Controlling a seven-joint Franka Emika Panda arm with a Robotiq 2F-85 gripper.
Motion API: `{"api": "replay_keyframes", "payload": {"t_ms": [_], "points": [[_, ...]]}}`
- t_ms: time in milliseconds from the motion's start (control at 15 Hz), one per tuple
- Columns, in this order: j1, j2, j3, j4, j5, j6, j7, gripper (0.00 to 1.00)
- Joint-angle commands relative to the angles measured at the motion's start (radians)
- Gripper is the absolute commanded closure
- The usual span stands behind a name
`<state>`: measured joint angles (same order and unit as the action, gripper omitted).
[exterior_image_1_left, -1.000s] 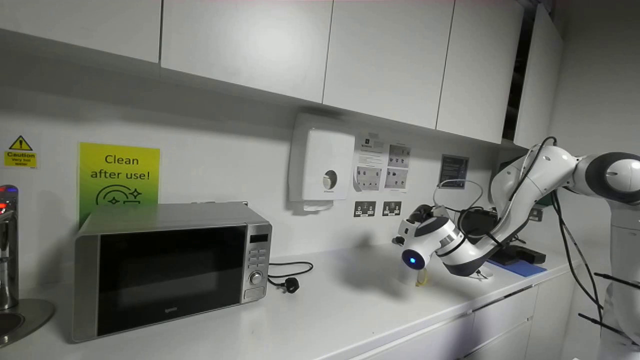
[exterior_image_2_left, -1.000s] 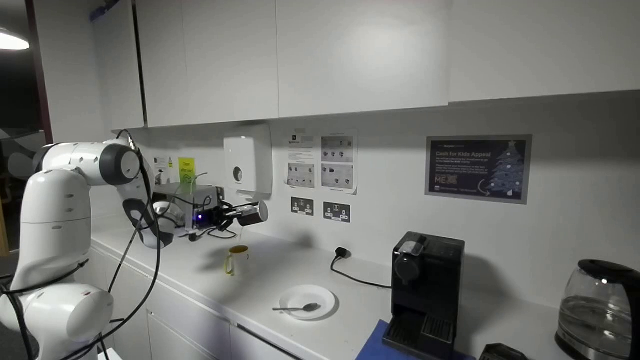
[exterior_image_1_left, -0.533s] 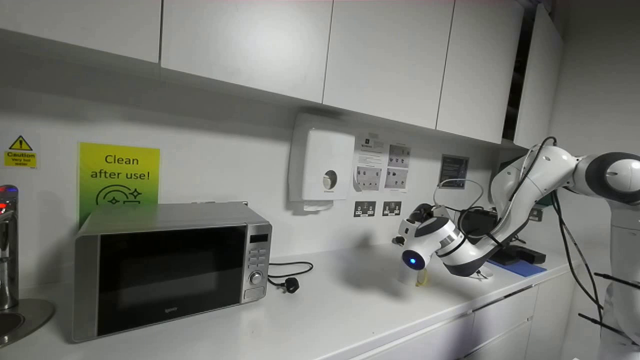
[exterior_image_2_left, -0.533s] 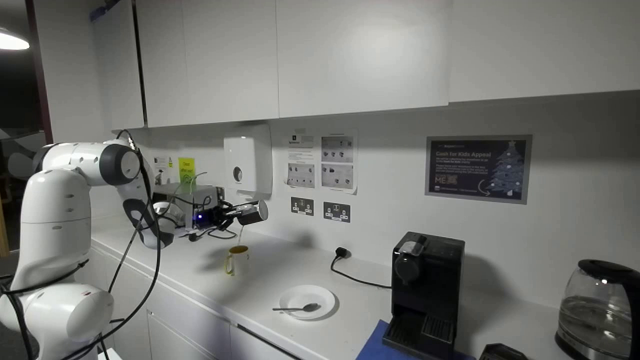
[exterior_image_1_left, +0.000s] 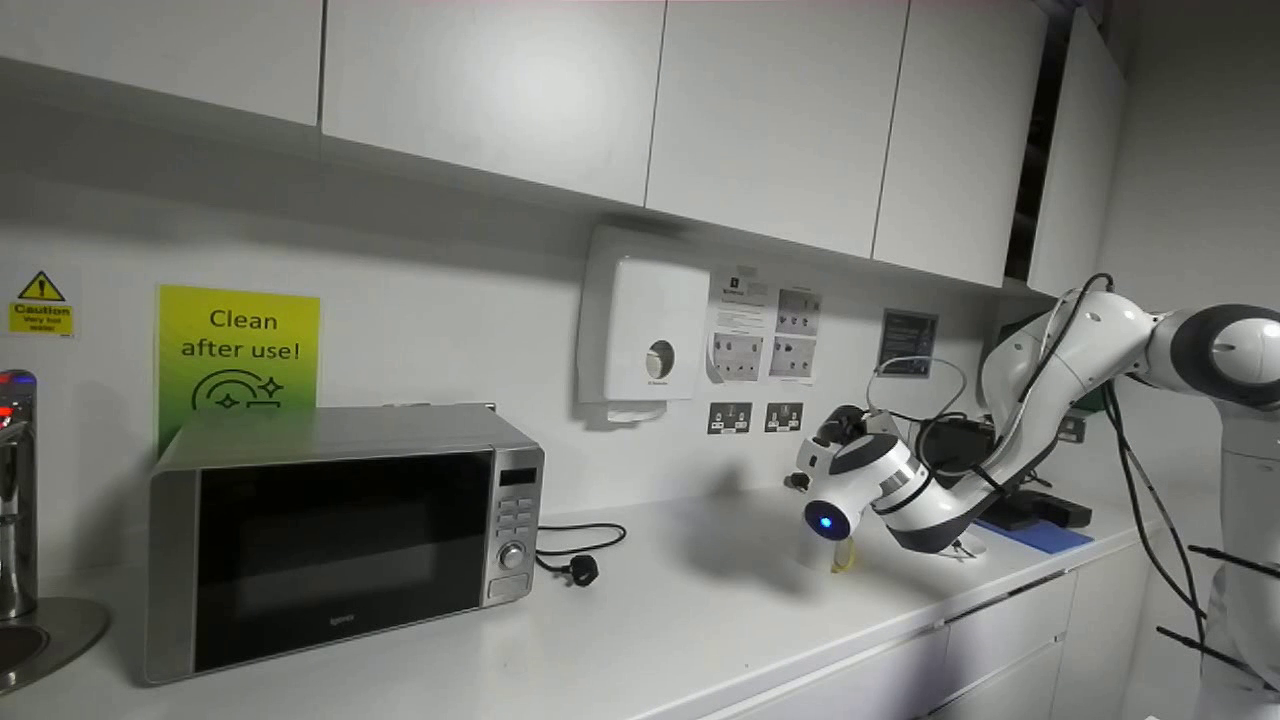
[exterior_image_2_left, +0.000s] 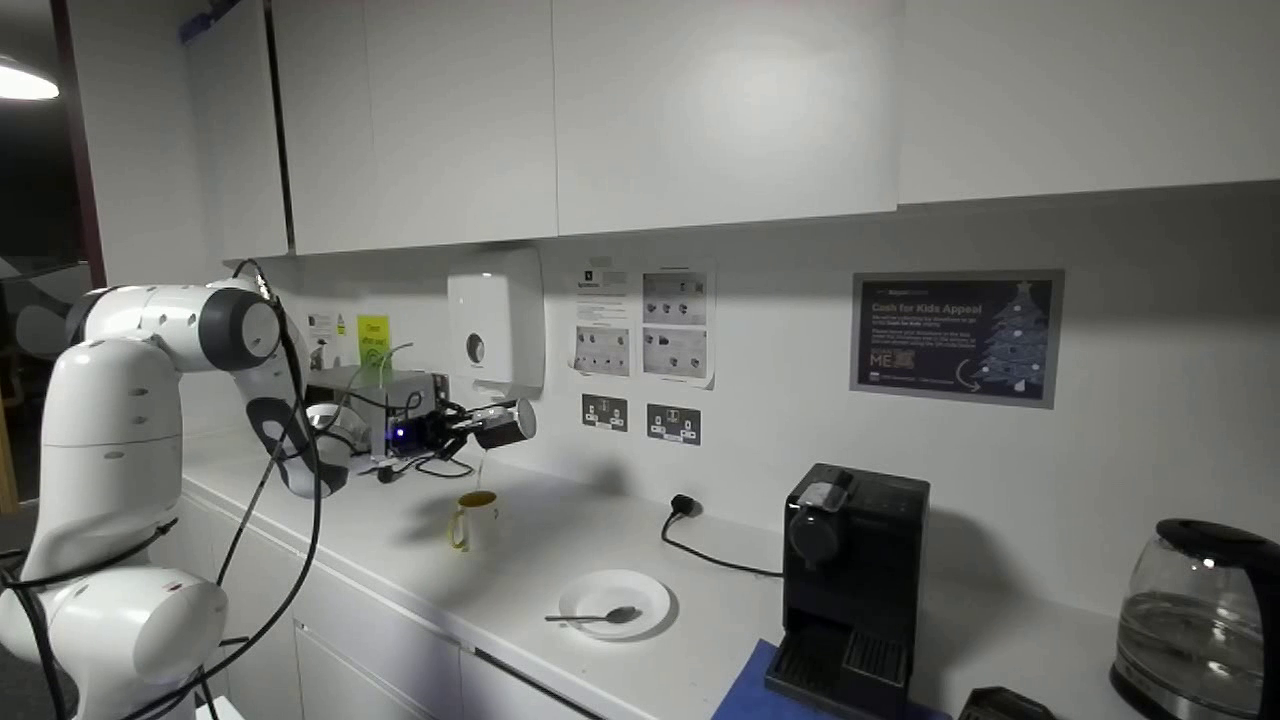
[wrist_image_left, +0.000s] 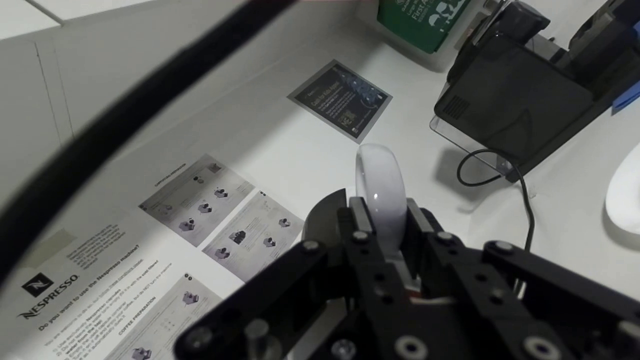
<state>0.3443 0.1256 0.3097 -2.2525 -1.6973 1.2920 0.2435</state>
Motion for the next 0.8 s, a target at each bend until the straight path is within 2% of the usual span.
{"api": "replay_keyframes", "payload": {"t_ms": [0, 733], "points": [[0.006, 0.000, 0.009, -0.007, -0.042, -0.078, 0.033, 0.95], [0.011, 0.004, 0.010, -0.008, -0.050, -0.105, 0.054, 0.95]]}}
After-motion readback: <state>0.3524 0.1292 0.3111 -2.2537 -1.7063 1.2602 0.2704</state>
